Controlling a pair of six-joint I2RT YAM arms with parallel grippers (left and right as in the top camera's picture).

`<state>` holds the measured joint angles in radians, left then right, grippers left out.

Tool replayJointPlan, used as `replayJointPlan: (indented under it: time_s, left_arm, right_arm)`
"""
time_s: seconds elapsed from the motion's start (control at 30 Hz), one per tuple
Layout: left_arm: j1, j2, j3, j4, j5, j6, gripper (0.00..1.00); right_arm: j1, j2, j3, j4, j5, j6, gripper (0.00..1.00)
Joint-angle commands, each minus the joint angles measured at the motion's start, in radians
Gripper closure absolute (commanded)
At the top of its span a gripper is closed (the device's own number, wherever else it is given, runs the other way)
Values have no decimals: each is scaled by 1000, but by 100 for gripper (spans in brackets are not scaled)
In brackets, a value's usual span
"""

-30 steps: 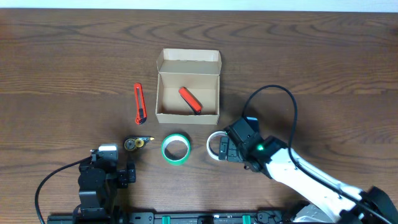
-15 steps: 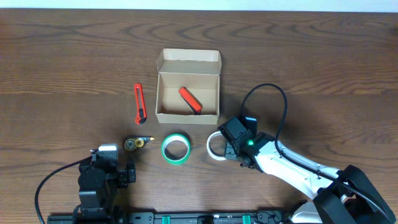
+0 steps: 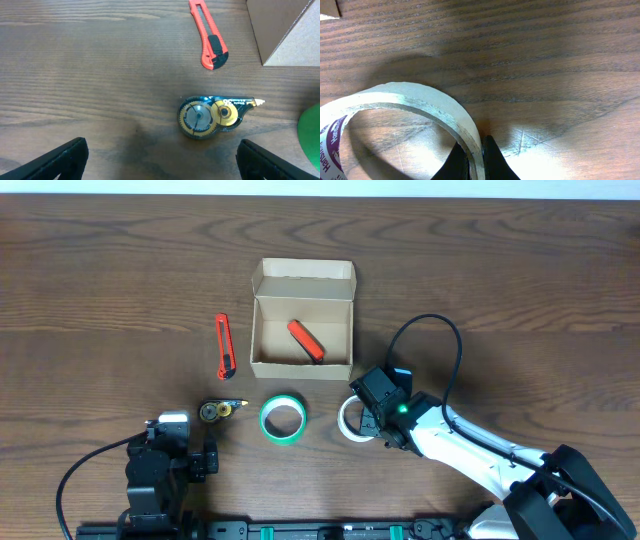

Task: Pack container
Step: 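Grasp the white tape roll by its rim with the right gripper, then carry the white tape into the box and release it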

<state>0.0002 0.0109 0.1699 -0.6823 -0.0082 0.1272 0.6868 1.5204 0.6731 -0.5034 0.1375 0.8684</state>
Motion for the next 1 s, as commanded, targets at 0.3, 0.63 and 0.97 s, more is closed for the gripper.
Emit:
replayJointPlan:
  time_s: [0.3,0.63,0.97]
  left_arm:
    - [7,-6,-11,-1,-14,-16,5]
    - [7,-6,-11,-1,-14,-16,5]
    - [7,-6,-11,-1,-14,-16,5]
  right_arm:
    - [7,-4,25,-89,-85,6,99]
    - [8,-184,35,-177,-86,-19,99]
    - [8,-373,116,-223,-78,-212,99]
